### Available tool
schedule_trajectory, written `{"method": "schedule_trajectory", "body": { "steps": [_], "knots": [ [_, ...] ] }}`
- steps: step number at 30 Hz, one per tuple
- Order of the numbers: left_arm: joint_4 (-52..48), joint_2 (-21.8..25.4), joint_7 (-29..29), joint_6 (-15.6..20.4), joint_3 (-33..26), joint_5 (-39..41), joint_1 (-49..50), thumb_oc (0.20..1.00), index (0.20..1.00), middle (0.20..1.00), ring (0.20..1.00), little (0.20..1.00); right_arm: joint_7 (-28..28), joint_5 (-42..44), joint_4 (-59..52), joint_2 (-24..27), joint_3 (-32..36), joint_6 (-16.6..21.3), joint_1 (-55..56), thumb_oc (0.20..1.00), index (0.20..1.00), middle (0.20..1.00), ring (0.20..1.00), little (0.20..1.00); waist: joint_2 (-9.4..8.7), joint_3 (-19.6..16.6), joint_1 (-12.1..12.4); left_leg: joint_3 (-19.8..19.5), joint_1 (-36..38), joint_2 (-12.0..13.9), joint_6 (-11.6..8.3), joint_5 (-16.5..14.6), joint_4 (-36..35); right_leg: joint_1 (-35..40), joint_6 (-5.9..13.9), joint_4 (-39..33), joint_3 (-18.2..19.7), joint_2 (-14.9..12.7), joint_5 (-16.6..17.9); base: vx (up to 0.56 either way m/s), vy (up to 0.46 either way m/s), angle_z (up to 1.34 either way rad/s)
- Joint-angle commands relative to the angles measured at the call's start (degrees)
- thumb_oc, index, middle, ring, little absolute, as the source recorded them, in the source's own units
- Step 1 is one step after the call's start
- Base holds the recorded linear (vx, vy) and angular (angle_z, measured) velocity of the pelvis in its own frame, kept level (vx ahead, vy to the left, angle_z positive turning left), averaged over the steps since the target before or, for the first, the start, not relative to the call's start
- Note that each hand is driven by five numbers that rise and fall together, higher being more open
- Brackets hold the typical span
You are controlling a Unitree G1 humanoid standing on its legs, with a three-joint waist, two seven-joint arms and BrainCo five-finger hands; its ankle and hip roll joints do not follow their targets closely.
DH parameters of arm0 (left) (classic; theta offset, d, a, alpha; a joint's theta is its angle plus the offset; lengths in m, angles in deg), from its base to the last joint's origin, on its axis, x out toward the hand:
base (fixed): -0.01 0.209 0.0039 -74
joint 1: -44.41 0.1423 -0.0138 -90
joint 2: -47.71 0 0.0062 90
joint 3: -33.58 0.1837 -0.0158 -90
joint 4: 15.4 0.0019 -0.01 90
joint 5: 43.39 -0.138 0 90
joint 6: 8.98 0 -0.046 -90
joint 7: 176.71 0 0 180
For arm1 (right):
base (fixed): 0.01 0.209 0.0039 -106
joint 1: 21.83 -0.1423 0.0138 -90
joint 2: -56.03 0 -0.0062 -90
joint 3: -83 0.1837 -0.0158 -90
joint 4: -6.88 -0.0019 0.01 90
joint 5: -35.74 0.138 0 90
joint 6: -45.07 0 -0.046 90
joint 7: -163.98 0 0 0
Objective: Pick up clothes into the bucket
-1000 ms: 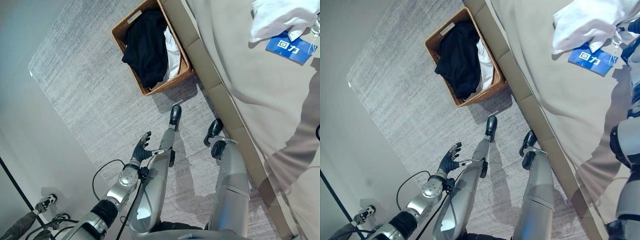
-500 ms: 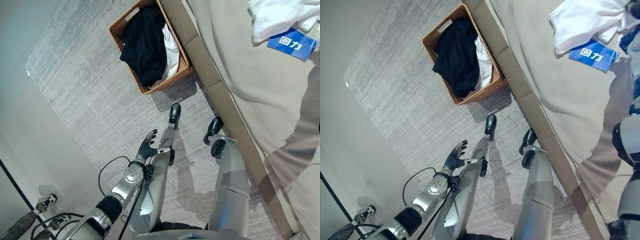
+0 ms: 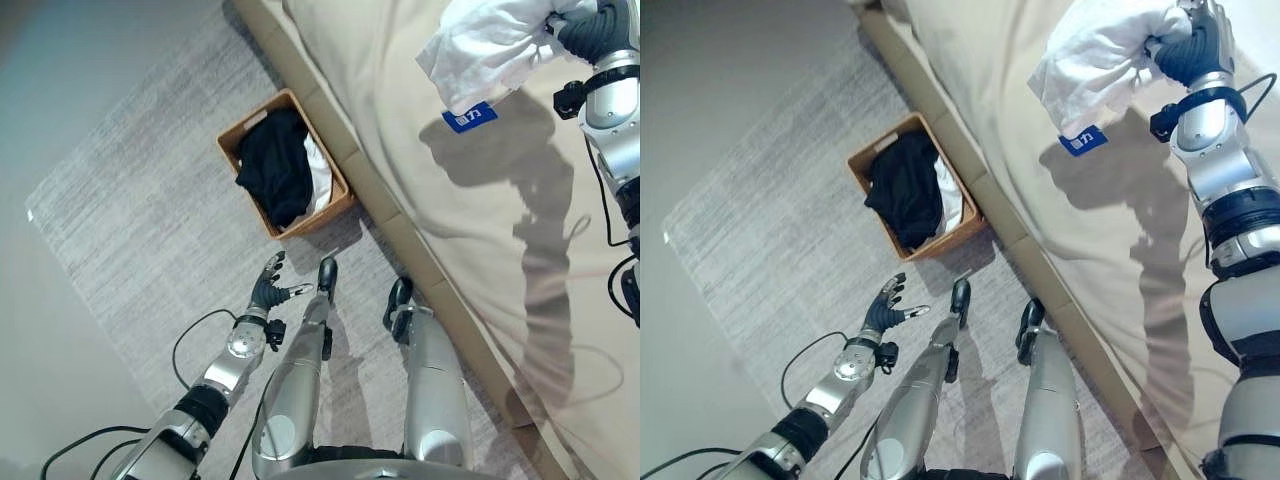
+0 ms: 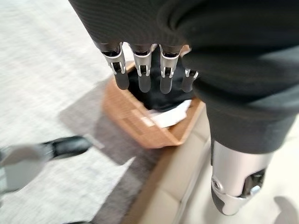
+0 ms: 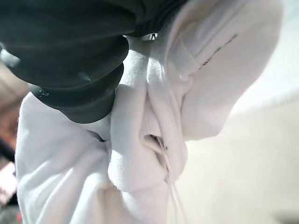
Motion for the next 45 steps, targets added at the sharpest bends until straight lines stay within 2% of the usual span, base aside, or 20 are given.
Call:
{"method": "schedule_trajectory", "body": {
  "steps": [1, 3, 4, 5, 7, 11, 12, 13, 19, 26, 30, 37, 38, 42, 45],
  "knots": [
    [-4.27, 3.28, 0.63, 2.83, -3.58, -2.33, 4.19, 1.0, 1.0, 1.0, 1.0, 1.0, -1.89, 0.55, -6.07, 2.91, 3.89, 3.96, -0.03, 0.2, 0.2, 0.2, 0.2, 0.2, -4.77, -2.91, -0.6, 2.88, 4.7, 0.06, 0.17, -9.4, 5.76, 6.8, 5.03, -11.68, 3.59, -0.56, 10.09, 0.11, 0.099, -0.45],
    [-6.57, 4.45, 1.47, 2.97, -5.32, -1.87, 5.49, 1.0, 1.0, 1.0, 1.0, 1.0, -0.52, -0.62, -10.72, 2.75, 5.46, 4.13, 4.73, 0.2, 0.2, 0.2, 0.2, 0.2, -5.49, -5.61, -0.94, 3.98, 7.81, 0.21, 0.48, -10.41, 5.03, 10.19, 5.49, -14.65, 4.66, 0.07, 10.81, 0.17, 0.088, -0.48],
    [-8.85, 5.57, 2.84, 2.96, -6.55, -2.24, 6.72, 1.0, 1.0, 1.0, 1.0, 1.0, 1.41, -1.49, -14.85, 3.05, 6.96, 4.3, 9.92, 0.2, 0.2, 0.2, 0.2, 0.2, -5.81, -8.08, -1.22, 4.67, 10.73, 0.33, 0.78, -11.3, 4.13, 13.21, 5.87, -16.99, 5.46, 0.55, 11.04, 0.17, 0.066, -0.41],
    [-8.93, 5.69, 2.85, 2.92, -6.51, -2.23, 6.76, 1.0, 1.0, 1.0, 1.0, 1.0, 1.4, -1.54, -15.0, 3.04, 7.22, 4.25, 10.19, 0.2, 0.2, 0.2, 0.2, 0.2, -5.92, -8.17, -1.16, 4.68, 10.67, 0.29, 0.8, -11.0, 3.93, 13.2, 5.87, -17.29, 5.45, 0.53, 11.36, 0.14, 0.055, -0.37],
    [-10.54, 6.5, 3.16, 2.86, -7.72, -3.31, 6.77, 1.0, 1.0, 1.0, 1.0, 1.0, 3.48, -2.41, -19.68, 2.66, 8.86, 4.41, 15.6, 0.2, 0.2, 0.2, 0.2, 0.2, -6.15, -10.57, -1.52, 5.31, 13.1, 0.51, 1.01, -11.52, 2.71, 15.49, 6.3, -19.11, 5.79, 0.76, 11.52, 0.09, 0.036, -0.31],
    [-16.61, 7.89, 5.17, 2.22, -10.22, -3.8, 7.17, 1.0, 1.0, 1.0, 1.0, 1.0, 8.86, -3.63, -27.65, 2.07, 13.66, 3.76, 28.73, 0.2, 0.2, 0.2, 0.2, 0.2, -6.48, -15.88, -1.81, 6.27, 17.56, 0.82, 1.17, -11.09, -1.38, 20.16, 7.13, -23.56, 5.42, 0.83, 12.74, 0.11, 0.034, -0.15],
    [-20.83, 8.98, 6.63, 2.0, -11.72, -3.91, 7.14, 1.0, 1.0, 1.0, 1.0, 1.0, 11.31, -4.06, -31.01, 1.74, 16.08, 3.05, 34.26, 0.2, 0.2, 0.2, 0.2, 0.2, -6.63, -18.19, -2.01, 6.5, 19.3, 1.04, 1.1, -11.14, -2.88, 22.11, 7.35, -25.07, 4.81, 0.77, 12.83, 0.09, 0.009, -0.01],
    [-21.04, 9.11, 6.68, 1.88, -11.65, -3.89, 7.31, 1.0, 1.0, 1.0, 1.0, 1.0, 11.36, -4.12, -31.31, 1.7, 16.46, 2.95, 34.76, 0.2, 0.2, 0.2, 0.2, 0.2, -6.71, -18.22, -1.93, 6.46, 19.47, 1.05, 1.1, -11.09, -3.03, 22.3, 7.35, -25.21, 4.76, 0.79, 12.87, 0.1, 0.005, 0.02],
    [-31.13, 13.78, 12.0, 0.89, -12.43, -4.37, 4.52, 1.0, 1.0, 1.0, 1.0, 1.0, 18.92, -3.91, -38.48, 1.08, 19.75, 1.23, 44.9, 0.2, 0.2, 0.2, 0.2, 0.2, -7.84, -23.72, -1.84, 7.04, 23.83, 1.51, 0.81, -11.4, -5.76, 27.14, 7.84, -28.7, 3.58, 1.17, 13.06, 0.08, 0.002, 0.03],
    [-38.31, 18.96, 18.48, 0.53, -6.35, -5.29, -3.77, 1.0, 1.0, 1.0, 1.0, 1.0, 25.35, -1.76, -45.49, 1.01, 18.59, 0.59, 47.93, 0.2, 0.2, 0.2, 0.2, 0.2, -8.5, -27.06, -1.96, 7.08, 26.75, 2.21, 0.44, -10.95, -8.12, 30.23, 7.82, -29.82, 2.65, 1.46, 12.66, 0.03, 0.002, 0.05],
    [-39.13, 19.11, 19.9, 0.55, -3.77, -6.47, -5.74, 1.0, 1.0, 1.0, 1.0, 1.0, 26.39, -0.54, -47.86, -0.46, 18.57, 0.71, 48.34, 0.2, 0.2, 0.2, 0.2, 0.2, -8.61, -27.55, -1.87, 7.03, 27.56, 2.49, 0.43, -11.08, -8.29, 31.28, 7.78, -30.17, 2.34, 1.53, 12.45, 0.02, -0.002, 0.0],
    [-38.72, 17.65, 21.8, 0.38, 0.83, -9.67, -8.22, 1.0, 1.0, 1.0, 1.0, 1.0, 26.9, 0.99, -53.06, -5.0, 18.64, 1.76, 48.4, 0.2, 0.2, 0.2, 0.2, 0.2, -8.43, -28.41, -1.92, 6.71, 28.6, 2.48, 0.61, -11.46, -8.23, 32.59, 7.68, -30.3, 2.35, 1.63, 11.89, 0.01, 0.003, -0.02],
    [-38.36, 16.63, 21.86, 0.37, 1.57, -10.04, -8.51, 1.0, 1.0, 1.0, 1.0, 1.0, 27.13, 2.05, -54.21, -6.91, 18.17, 2.0, 48.14, 0.2, 0.2, 0.2, 0.2, 0.2, -8.42, -28.53, -1.88, 6.64, 28.8, 2.5, 0.63, -11.54, -8.27, 32.88, 7.63, -30.39, 2.33, 1.67, 11.77, 0.0, 0.0, 0.0],
    [-37.51, 14.57, 21.81, 0.19, 2.61, -10.83, -9.03, 1.0, 1.0, 1.0, 1.0, 1.0, 28.04, 3.38, -55.92, -8.9, 16.99, 2.08, 47.6, 0.2, 0.2, 0.2, 0.2, 0.2, -8.64, -28.63, -1.9, 6.49, 28.56, 2.36, 0.72, -11.1, -8.05, 32.77, 7.5, -30.25, 2.26, 1.52, 12.04, 0.0, 0.0, 0.0],
    [-36.74, 12.35, 21.51, 0.2, 3.36, -12.47, -9.75, 1.0, 1.0, 1.0, 1.0, 1.0, 30.68, 8.09, -57.85, -10.75, 14.75, 1.45, 46.81, 0.2, 0.2, 0.2, 0.2, 0.2, -8.87, -28.62, -1.85, 6.34, 28.85, 2.49, 0.75, -11.17, -8.05, 33.1, 7.32, -30.21, 2.15, 1.56, 11.75, 0.0, 0.0, 0.0]
  ]
}}
